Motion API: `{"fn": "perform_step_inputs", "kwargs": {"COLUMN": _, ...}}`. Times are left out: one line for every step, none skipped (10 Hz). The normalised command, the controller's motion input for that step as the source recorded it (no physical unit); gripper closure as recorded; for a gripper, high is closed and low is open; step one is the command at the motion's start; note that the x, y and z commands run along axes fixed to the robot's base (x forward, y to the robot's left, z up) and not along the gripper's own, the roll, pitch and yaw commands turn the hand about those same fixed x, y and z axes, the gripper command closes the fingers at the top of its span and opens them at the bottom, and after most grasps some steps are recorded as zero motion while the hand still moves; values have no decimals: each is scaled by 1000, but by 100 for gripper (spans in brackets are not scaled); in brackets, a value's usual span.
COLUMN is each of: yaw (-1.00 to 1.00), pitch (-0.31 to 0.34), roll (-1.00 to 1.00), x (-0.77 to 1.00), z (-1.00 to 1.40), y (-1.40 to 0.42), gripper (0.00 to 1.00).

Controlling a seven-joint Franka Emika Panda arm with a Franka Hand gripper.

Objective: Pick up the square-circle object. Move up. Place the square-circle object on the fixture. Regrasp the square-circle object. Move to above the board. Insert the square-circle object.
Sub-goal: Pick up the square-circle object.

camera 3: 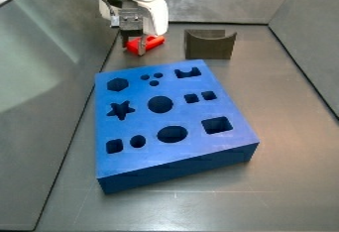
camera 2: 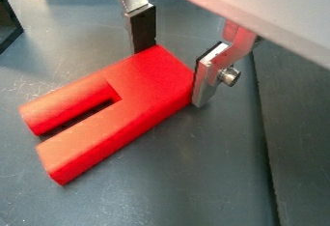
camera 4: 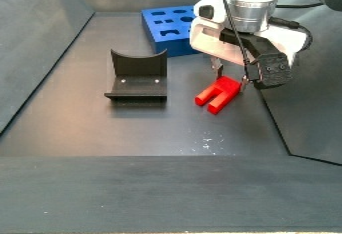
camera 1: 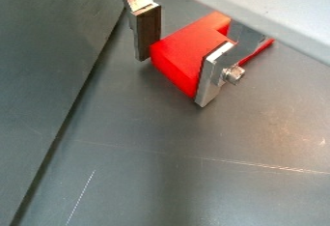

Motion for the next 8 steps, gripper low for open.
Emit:
{"fn": "perform_step_inputs", "kwargs": {"yaw": 0, "pitch": 0, "roll": 0, "x": 0, "z": 0, "y": 0, "gripper": 100}}
{"fn": "perform_step_inputs", "kwargs": {"yaw": 0, "pitch": 0, "roll": 0, "x": 0, "z": 0, "y": 0, "gripper": 100}}
{"fn": "perform_step_inputs", "kwargs": {"yaw": 0, "pitch": 0, "roll": 0, "x": 0, "z": 0, "y": 0, "gripper": 100}}
{"fn": "perform_step_inputs", "kwargs": {"yaw": 0, "pitch": 0, "roll": 0, "x": 0, "z": 0, "y": 0, "gripper": 100}}
{"fn": "perform_step_inputs", "kwargs": {"yaw": 0, "pitch": 0, "roll": 0, "x": 0, "z": 0, "y": 0, "gripper": 100}}
{"fn": "perform_step_inputs", "kwargs": {"yaw": 0, "pitch": 0, "roll": 0, "x": 0, "z": 0, "y": 0, "gripper": 100}}
{"fn": "perform_step_inputs", "kwargs": {"yaw": 0, "pitch": 0, "roll": 0, "x": 0, "z": 0, "y": 0, "gripper": 100}}
{"fn": "perform_step_inputs", "kwargs": {"yaw": 0, "pitch": 0, "roll": 0, "x": 0, "z": 0, "y": 0, "gripper": 100}}
